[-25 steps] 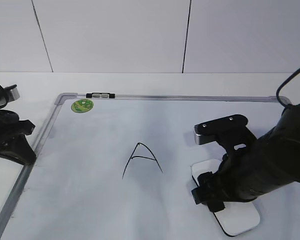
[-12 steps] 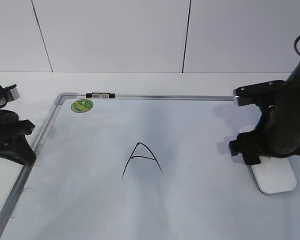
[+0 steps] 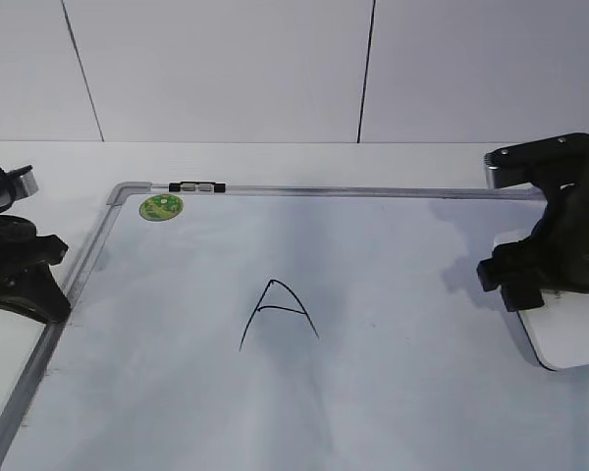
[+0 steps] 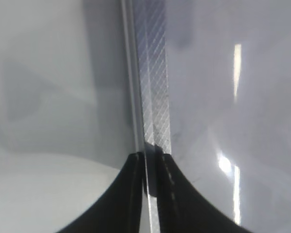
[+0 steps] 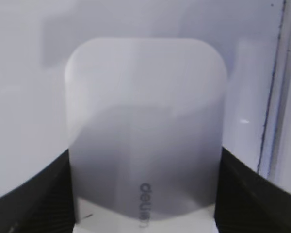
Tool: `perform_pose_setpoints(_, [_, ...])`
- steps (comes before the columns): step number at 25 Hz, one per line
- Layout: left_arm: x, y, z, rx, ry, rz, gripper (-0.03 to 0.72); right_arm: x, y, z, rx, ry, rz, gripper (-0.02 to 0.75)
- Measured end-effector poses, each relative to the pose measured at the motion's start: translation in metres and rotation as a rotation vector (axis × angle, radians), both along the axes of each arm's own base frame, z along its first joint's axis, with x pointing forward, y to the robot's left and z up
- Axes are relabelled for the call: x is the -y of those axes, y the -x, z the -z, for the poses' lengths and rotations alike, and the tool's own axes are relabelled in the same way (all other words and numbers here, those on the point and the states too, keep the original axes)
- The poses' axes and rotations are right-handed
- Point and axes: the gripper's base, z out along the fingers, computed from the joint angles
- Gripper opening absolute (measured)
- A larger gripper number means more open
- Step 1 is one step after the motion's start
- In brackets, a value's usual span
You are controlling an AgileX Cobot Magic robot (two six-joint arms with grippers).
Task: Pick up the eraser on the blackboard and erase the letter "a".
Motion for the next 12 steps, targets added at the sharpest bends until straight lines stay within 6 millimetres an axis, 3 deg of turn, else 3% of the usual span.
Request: perform_pose_setpoints(12, [0.0, 0.0, 0.0, 0.0, 0.002, -0.001, 0.052, 0.055, -0.01, 0.002, -0.025, -0.044, 0.151, 0.562])
